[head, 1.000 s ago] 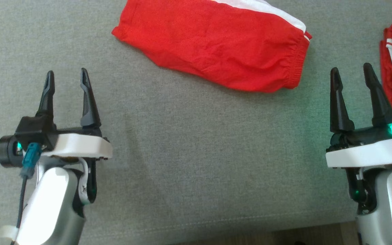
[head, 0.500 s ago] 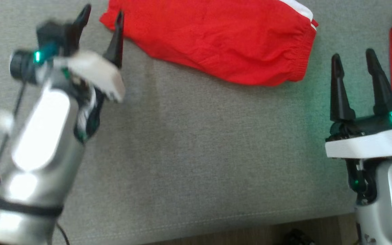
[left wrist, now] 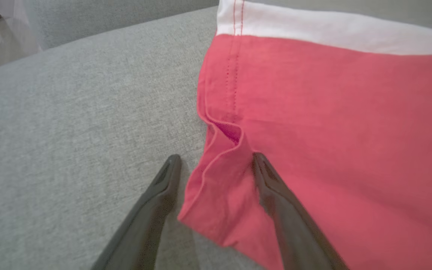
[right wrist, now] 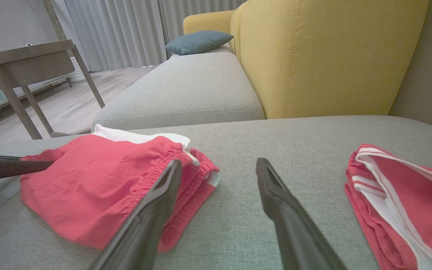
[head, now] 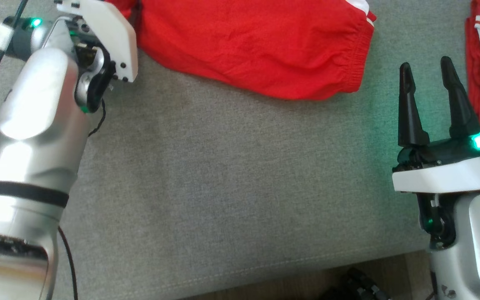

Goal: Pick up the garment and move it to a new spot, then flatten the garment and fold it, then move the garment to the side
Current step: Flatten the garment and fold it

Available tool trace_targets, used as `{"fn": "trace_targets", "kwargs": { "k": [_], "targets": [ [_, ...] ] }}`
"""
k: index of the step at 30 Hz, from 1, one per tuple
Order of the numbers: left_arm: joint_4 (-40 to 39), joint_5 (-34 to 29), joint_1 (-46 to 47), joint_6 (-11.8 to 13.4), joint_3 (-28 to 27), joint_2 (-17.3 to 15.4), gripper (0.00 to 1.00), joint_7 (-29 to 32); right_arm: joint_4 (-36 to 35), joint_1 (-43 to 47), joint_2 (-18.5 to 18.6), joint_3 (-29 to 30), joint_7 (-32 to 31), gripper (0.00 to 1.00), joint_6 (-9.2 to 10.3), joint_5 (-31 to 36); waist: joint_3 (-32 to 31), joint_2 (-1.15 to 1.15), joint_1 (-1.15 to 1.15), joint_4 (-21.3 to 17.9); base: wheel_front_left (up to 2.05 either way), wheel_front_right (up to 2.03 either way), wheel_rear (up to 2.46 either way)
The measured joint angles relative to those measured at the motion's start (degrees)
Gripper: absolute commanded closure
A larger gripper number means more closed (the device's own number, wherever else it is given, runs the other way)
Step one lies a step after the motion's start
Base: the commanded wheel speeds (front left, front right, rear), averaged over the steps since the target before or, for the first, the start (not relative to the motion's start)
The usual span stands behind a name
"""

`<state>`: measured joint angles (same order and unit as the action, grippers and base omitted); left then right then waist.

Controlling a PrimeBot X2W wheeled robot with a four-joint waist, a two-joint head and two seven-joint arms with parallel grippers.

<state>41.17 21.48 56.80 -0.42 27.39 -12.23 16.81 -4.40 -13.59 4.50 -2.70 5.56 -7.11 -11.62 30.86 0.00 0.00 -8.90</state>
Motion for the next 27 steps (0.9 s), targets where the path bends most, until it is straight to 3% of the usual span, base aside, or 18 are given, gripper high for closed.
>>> {"fn": "trace_targets", "kwargs": {
  "k": [3,4,5,6,10,14,20,27],
  "targets": [
    [2.27,-0.08,1.92,-0.63,0.88,0.56,0.0,1.86,-0.01,-0.05,-0.05,-0.05,0.0,0.0,0.0,-0.08,0.06,0.0,0.0,-0.08,0.0,0.0,0.0],
    [2.96,-0.19,2.57,-0.67,1.4,0.63,0.08,2.41,-0.01,-0.07,-0.05,-0.09,-0.01,0.0,0.0,-0.08,0.03,0.0,0.0,-0.1,0.0,0.0,0.0],
    [3.49,-0.62,3.16,-0.73,1.92,0.71,0.68,3.09,-0.02,-0.09,-0.05,-0.14,-0.01,0.0,0.0,-0.08,-0.02,0.0,0.0,-0.11,0.0,0.0,0.0],
    [3.92,-0.96,3.67,-1.16,2.34,0.86,1.0,3.55,-0.04,-0.09,-0.07,-0.21,-0.01,0.0,0.0,-0.08,-0.05,0.0,0.0,-0.11,0.0,0.0,0.0],
    [4.61,-2.31,4.0,-1.0,4.12,2.01,1.0,3.76,-0.05,-0.08,-0.07,-0.22,-0.01,0.0,0.0,-0.44,-0.45,0.0,0.0,0.14,0.0,0.0,0.0],
    [4.35,-2.01,2.67,1.01,3.76,2.15,1.0,1.42,-0.05,-0.06,-0.07,-0.14,-0.02,0.0,0.0,-0.44,-1.29,0.0,0.0,0.53,0.0,0.0,0.0],
    [-3.96,1.34,-8.45,4.82,0.92,1.34,1.0,-4.53,-0.11,0.65,-0.05,0.23,-0.33,0.0,0.0,-0.49,-3.87,0.0,0.0,1.65,0.0,0.0,0.0],
    [-18.82,3.74,-24.72,10.0,-0.59,-1.22,1.0,-5.22,-0.42,4.05,0.13,0.47,-1.62,0.0,0.0,-0.49,-7.3,0.0,0.0,3.59,0.0,0.0,0.0]
  ]
}}
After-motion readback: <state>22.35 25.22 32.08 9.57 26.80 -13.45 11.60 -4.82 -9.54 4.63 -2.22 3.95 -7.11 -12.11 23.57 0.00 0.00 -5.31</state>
